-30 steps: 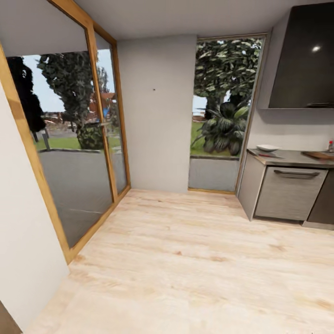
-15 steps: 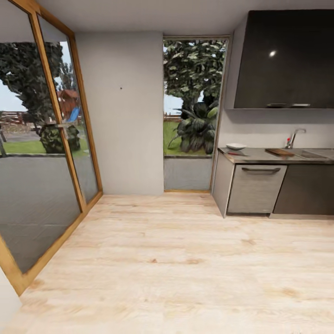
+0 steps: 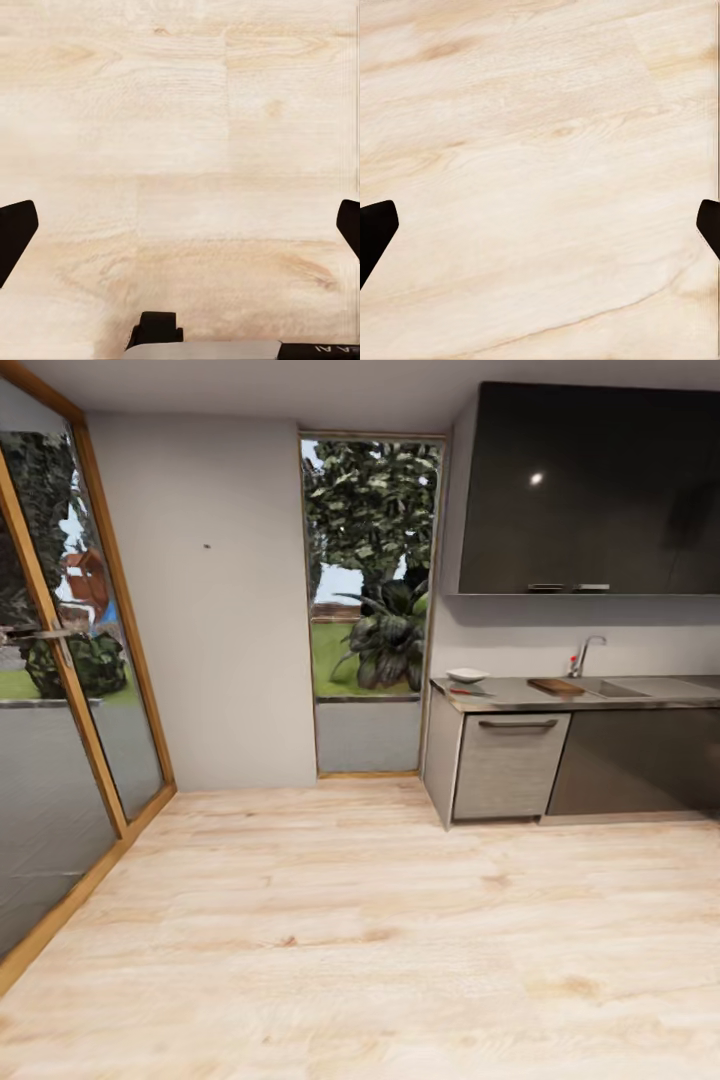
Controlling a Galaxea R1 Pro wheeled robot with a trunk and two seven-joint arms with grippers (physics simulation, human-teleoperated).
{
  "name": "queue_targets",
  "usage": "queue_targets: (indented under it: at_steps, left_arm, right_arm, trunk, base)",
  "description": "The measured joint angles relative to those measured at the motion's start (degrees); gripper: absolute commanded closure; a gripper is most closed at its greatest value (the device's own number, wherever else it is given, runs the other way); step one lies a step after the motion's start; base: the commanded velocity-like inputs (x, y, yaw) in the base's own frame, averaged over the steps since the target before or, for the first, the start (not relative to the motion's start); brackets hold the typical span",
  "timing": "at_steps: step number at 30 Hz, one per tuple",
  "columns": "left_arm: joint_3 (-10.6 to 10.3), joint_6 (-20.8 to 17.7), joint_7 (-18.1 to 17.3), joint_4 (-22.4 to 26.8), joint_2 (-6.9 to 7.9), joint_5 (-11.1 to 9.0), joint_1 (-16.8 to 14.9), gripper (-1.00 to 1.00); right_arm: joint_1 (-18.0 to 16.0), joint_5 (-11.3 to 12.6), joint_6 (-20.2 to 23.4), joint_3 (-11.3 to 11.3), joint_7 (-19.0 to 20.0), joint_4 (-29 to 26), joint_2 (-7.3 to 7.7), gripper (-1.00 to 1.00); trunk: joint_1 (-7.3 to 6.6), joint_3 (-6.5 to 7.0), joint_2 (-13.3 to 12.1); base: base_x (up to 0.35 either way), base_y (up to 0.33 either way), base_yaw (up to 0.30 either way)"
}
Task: In the kitchen, take the Vidalia onion out of the sink, dice it on the chopping board with the paring knife, put the diced onion into the bowl on the countertop, then place both the paring knife and the chopping board into the sink.
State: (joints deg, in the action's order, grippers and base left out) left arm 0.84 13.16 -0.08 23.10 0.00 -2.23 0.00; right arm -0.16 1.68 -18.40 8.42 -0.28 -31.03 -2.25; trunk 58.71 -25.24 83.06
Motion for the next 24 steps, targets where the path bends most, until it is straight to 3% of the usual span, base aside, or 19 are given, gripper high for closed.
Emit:
queue_targets:
  at_steps: [13,24]
  left_arm:
    - [0.0,0.0,0.0,0.0,-0.16,0.0,0.0,-1.00]
    - [0.0,0.0,0.0,0.0,-0.16,0.0,0.0,-1.00]
  right_arm:
    - [0.0,0.0,0.0,0.0,0.0,0.0,0.00,-1.00]
    - [0.0,0.0,0.0,0.0,0.0,0.0,0.02,-1.00]
  trunk:
    - [0.00,0.00,0.0]
    - [0.00,0.00,0.0]
  base:
    - [0.187,-0.211,-0.012]
    - [0.217,-0.216,-0.256]
